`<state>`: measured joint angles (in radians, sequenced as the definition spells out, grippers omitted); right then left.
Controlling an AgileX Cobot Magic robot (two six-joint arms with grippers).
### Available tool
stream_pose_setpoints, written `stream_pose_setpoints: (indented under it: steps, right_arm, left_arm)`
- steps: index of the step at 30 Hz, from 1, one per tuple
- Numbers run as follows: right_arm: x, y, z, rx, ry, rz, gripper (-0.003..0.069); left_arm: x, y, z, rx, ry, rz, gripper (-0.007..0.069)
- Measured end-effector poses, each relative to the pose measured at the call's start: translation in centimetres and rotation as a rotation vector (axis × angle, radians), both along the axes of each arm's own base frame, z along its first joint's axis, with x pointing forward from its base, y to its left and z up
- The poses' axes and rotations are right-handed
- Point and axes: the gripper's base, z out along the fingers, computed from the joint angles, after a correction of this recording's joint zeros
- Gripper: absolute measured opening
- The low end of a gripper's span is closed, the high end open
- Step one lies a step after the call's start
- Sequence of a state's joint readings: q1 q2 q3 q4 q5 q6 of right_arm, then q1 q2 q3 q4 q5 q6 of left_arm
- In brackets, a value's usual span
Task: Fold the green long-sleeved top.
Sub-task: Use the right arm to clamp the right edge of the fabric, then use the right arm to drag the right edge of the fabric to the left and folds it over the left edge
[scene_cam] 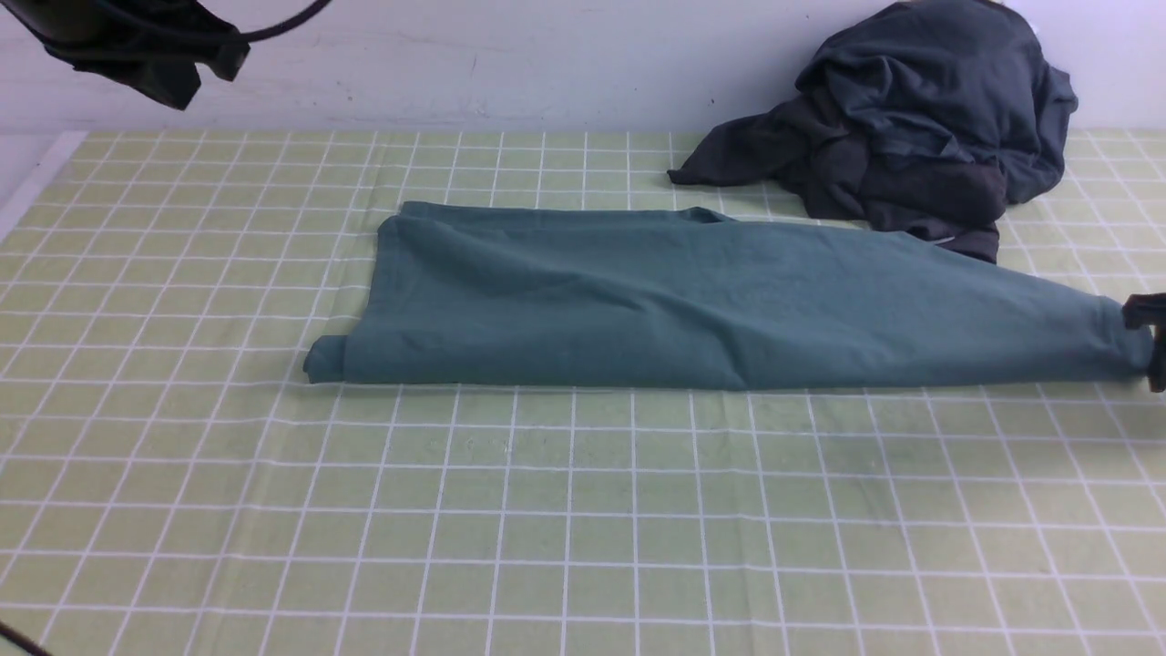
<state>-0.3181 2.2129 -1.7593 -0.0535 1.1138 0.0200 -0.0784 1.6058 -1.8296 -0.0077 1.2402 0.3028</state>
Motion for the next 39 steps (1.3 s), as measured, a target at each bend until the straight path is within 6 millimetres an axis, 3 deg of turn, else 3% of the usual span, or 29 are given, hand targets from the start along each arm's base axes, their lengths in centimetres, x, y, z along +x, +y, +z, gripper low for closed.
stream_pose_setpoints:
  steps: [1,4,6,7,9,10,13,17,20,22,23,25,27,29,32,34,36,37,39]
  right_arm:
    - [0.0,0.0,0.1,-0.001,-0.003,0.0,0.0413]
    - [0.0,0.1,0.7,0.01,-0.028,-0.024,0.0428]
    - [0.1,0.2,0.9,0.02,-0.042,-0.029,0.0428]
    - [0.3,0.4,0.9,0.046,-0.059,-0.038,0.0428]
    - [0.4,0.5,0.9,0.06,-0.071,-0.044,0.0428]
    - [0.6,0.7,1.0,0.082,-0.097,-0.054,0.0428]
    - [1.1,0.8,0.7,0.102,-0.141,-0.067,0.0428]
    - [1.8,0.7,-1.3,0.12,-0.158,-0.082,0.041]
    - [1.9,0.8,-1.7,0.129,-0.156,-0.072,0.035]
    - [2.0,0.9,-1.6,0.129,-0.152,-0.03,0.0251]
    - [2.0,0.9,-1.6,0.129,-0.149,-0.024,0.0241]
    - [1.9,0.8,-1.3,0.11,-0.127,0.051,0.0118]
    - [1.7,0.5,-0.4,0.086,-0.113,0.083,0.0042]
    - [1.7,0.2,0.8,0.071,-0.117,0.085,0.0014]
    - [1.7,-0.2,6.9,0.042,-0.22,0.085,0.0003]
    - [1.8,0.6,11.0,0.063,-0.323,0.091,0.0003]
    - [1.7,1.7,13.4,0.086,-0.38,0.108,0.0003]
    - [1.7,3.8,16.6,0.127,-0.463,0.151,0.0003]
    - [1.9,7.6,19.8,0.177,-0.552,0.236,0.0003]
  left_arm:
    - [-0.5,0.0,0.2,-0.001,-0.004,-0.002,-0.0003]
    - [-5.1,0.3,1.3,-0.008,-0.02,-0.004,-0.0003]
    - [-6.5,0.4,1.3,-0.01,-0.022,-0.002,-0.0003]
    - [-8.3,0.6,1.7,-0.028,-0.056,0.016,-0.0003]
    - [-9.2,0.6,1.8,-0.041,-0.069,0.03,-0.0003]
    - [-10.7,0.8,1.5,-0.055,-0.074,0.047,-0.0003]
    - [-12.4,1.0,0.8,-0.054,-0.075,0.056,-0.0003]
    - [-15.2,1.4,-1.2,-0.037,-0.044,0.086,-0.0003]
    - [-17.0,1.9,-3.0,-0.018,-0.016,0.129,-0.0003]
    - [-18.2,2.4,-4.4,0.005,0.004,0.178,-0.0003]
    - [-18.4,2.4,-4.3,0.001,-0.002,0.181,-0.0003]
    - [-20.1,3.2,-6.1,0.036,0.009,0.257,-0.0003]
    - [-21.6,3.8,-7.4,0.044,-0.004,0.329,-0.0003]
    - [-22.6,4.2,-8.6,0.038,-0.018,0.39,-0.0003]
    - [-24.4,4.7,-12.5,-0.02,-0.07,0.527,-0.0003]
    - [-24.9,4.7,-14.4,-0.06,-0.129,0.55,-0.0003]
    - [-25.1,4.7,-15.3,-0.084,-0.161,0.555,-0.0003]
    - [-25.2,4.6,-16.6,-0.125,-0.204,0.56,-0.0003]
    - [-25.4,4.4,-17.2,-0.184,-0.285,0.547,-0.0003]
